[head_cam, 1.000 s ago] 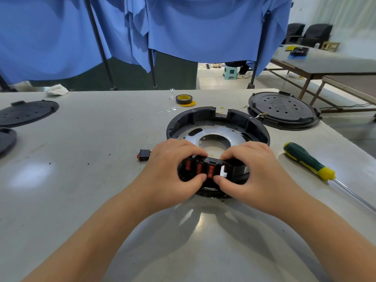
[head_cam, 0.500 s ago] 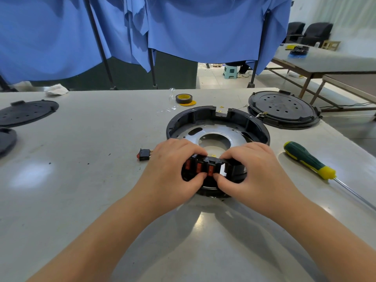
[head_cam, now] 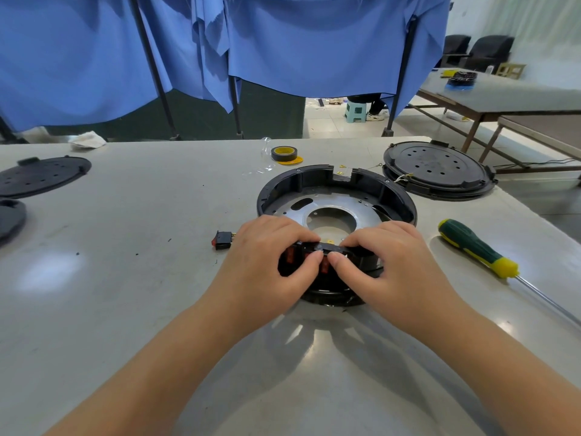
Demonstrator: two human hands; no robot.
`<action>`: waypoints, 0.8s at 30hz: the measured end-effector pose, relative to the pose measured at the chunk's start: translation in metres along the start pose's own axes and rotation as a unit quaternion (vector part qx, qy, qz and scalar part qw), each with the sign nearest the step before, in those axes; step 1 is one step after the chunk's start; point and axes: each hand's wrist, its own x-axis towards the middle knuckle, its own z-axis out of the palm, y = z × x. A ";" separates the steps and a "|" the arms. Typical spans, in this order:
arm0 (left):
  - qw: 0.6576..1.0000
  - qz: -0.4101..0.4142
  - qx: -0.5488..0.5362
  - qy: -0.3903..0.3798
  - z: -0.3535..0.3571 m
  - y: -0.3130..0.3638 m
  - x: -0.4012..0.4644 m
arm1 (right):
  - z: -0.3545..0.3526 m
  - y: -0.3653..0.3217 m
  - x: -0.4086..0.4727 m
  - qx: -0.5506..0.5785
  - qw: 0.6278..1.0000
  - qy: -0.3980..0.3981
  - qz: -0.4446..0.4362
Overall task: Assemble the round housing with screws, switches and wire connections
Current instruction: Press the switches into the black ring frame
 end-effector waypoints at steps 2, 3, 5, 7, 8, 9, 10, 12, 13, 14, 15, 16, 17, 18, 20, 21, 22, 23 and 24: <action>1.000 0.002 0.000 0.002 0.000 0.000 0.000 | 0.000 0.000 0.000 0.005 1.000 0.002 0.001; 1.000 0.004 -0.001 0.002 0.001 -0.001 0.000 | 0.000 0.000 0.000 0.005 1.000 0.000 0.002; 1.000 0.010 -0.005 0.007 0.002 -0.002 0.000 | 0.000 0.000 0.000 0.000 1.000 -0.009 0.001; 0.999 0.009 -0.009 0.029 0.001 -0.005 0.001 | -0.001 0.001 0.000 -0.006 1.000 -0.020 -0.004; 0.999 0.001 -0.005 0.050 -0.001 -0.008 0.002 | -0.001 0.002 0.001 -0.006 1.000 -0.026 -0.006; 0.997 -0.011 0.003 0.075 -0.003 -0.013 0.004 | -0.001 0.003 0.001 -0.005 0.999 -0.031 -0.007; 0.995 -0.030 0.014 0.099 -0.006 -0.019 0.006 | -0.002 0.003 0.001 -0.004 0.999 -0.034 -0.007; 0.986 -0.094 0.040 0.129 -0.011 -0.035 0.009 | -0.002 0.004 0.001 -0.003 0.999 -0.035 -0.009; 0.980 -0.141 0.057 0.129 -0.013 -0.045 0.009 | -0.002 0.004 0.001 -0.002 0.999 -0.034 -0.009; 0.971 -0.191 0.078 0.121 -0.014 -0.055 0.008 | -0.002 0.004 0.000 -0.001 0.999 -0.032 -0.008; 0.959 -0.242 0.106 0.105 -0.013 -0.064 0.007 | -0.002 0.004 0.000 0.000 0.999 -0.031 -0.009; 0.945 -0.284 0.137 0.083 -0.013 -0.072 0.006 | -0.002 0.003 0.000 0.001 1.000 -0.030 -0.009; 0.931 -0.318 0.167 0.056 -0.012 -0.079 0.005 | -0.002 0.003 0.000 0.002 1.000 -0.030 -0.009; 0.918 -0.346 0.193 0.030 -0.012 -0.083 0.004 | -0.003 0.003 0.000 0.002 0.999 -0.030 -0.010; 0.895 -0.380 0.232 -0.012 -0.011 -0.089 0.004 | -0.003 0.003 0.001 0.001 0.999 -0.033 -0.011; 0.890 -0.385 0.245 -0.025 -0.010 -0.091 0.004 | -0.003 0.003 0.001 0.000 0.999 -0.035 -0.011; 0.889 -0.383 0.250 -0.028 -0.009 -0.092 0.004 | -0.004 0.003 0.001 0.000 0.999 -0.036 -0.011; 0.893 -0.377 0.246 -0.022 -0.009 -0.092 0.004 | -0.004 0.003 0.001 0.000 0.999 -0.037 -0.010; 0.899 -0.368 0.236 -0.010 -0.009 -0.092 0.004 | -0.004 0.003 0.001 -0.001 0.999 -0.038 -0.010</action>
